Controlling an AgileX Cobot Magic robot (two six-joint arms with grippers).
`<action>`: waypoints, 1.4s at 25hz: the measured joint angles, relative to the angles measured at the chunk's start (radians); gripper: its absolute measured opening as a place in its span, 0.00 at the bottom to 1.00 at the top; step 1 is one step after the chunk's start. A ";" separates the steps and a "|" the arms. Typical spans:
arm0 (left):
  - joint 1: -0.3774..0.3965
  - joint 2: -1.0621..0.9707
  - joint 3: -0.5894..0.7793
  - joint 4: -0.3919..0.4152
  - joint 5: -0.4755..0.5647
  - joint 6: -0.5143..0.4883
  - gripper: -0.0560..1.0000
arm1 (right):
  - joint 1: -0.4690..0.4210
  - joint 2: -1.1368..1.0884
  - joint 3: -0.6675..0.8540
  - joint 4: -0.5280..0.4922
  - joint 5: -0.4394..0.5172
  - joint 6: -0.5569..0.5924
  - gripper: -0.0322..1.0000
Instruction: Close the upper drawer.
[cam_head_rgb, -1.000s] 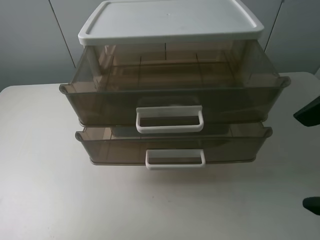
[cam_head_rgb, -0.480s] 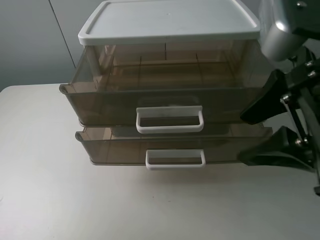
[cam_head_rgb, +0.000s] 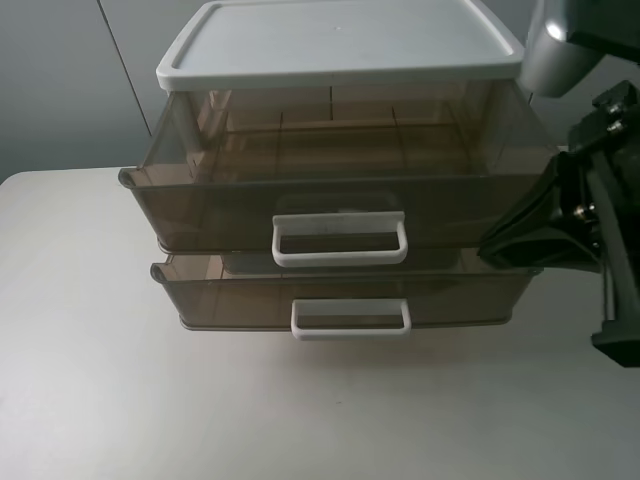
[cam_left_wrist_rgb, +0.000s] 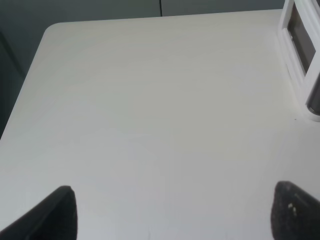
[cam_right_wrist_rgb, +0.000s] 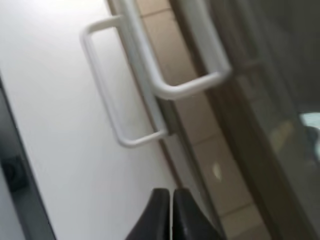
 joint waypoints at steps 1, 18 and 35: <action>0.000 0.000 0.000 0.000 0.000 0.000 0.76 | 0.000 0.000 0.008 -0.009 -0.016 0.052 0.03; 0.000 0.000 0.000 0.000 0.000 0.000 0.76 | 0.001 0.003 0.167 -0.512 -0.362 1.175 0.03; 0.000 0.000 0.000 0.000 0.000 0.000 0.76 | 0.003 0.203 0.174 -0.951 -0.649 1.660 0.03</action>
